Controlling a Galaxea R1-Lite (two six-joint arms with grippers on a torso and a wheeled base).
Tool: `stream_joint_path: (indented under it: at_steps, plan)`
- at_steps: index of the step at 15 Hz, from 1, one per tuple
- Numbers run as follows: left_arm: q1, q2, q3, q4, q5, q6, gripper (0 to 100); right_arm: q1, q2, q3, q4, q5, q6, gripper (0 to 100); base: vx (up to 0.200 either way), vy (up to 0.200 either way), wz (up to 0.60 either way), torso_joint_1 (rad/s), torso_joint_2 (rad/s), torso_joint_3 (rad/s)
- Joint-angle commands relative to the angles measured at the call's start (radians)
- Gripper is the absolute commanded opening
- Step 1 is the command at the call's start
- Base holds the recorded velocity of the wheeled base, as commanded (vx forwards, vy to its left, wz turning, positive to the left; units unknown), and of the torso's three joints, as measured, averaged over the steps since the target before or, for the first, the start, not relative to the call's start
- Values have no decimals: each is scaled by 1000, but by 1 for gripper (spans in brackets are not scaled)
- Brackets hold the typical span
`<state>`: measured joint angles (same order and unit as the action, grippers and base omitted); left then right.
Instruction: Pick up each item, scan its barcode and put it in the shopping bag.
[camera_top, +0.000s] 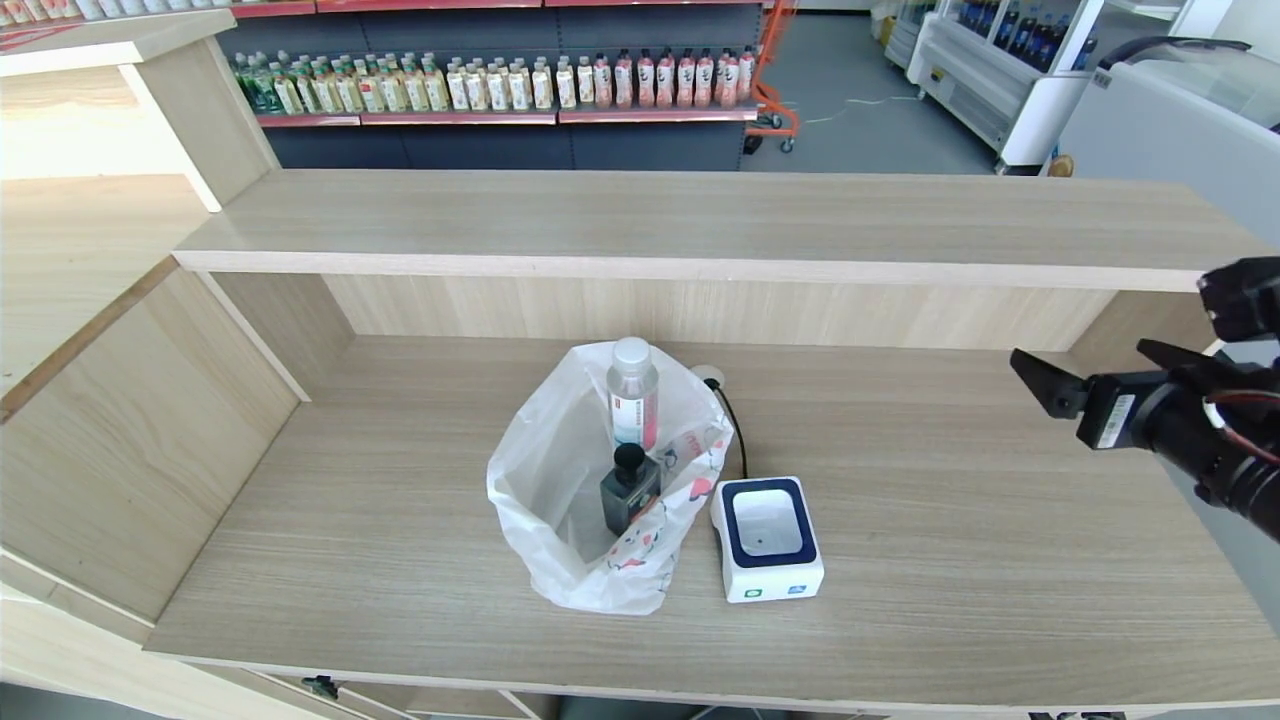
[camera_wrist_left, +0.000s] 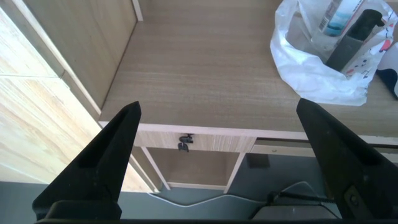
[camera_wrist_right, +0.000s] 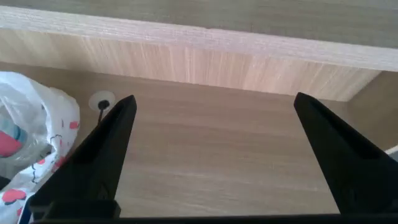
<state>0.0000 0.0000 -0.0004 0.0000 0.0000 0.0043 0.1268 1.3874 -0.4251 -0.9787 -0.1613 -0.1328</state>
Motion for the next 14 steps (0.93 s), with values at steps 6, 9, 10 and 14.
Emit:
stream_joint_path:
  at_steps: [6, 9, 10, 14]
  plan:
    - [0, 2, 0, 0, 0, 0, 100, 1, -665, 391, 305, -172, 36, 100, 0, 0, 0, 0, 0, 0]
    - [0, 2, -1, 0, 0, 0, 100, -67, -766, 422, 384, 23, 44, 100, 0, 0, 0, 0, 0, 0]
    - [-2, 2, 0, 0, 0, 0, 100, -139, -852, 425, 460, 103, 44, 100, 0, 0, 0, 0, 0, 0]
    - [0, 2, -1, 0, 0, 0, 100, -177, -1122, 425, 795, 146, 56, 100, 0, 0, 0, 0, 0, 0]
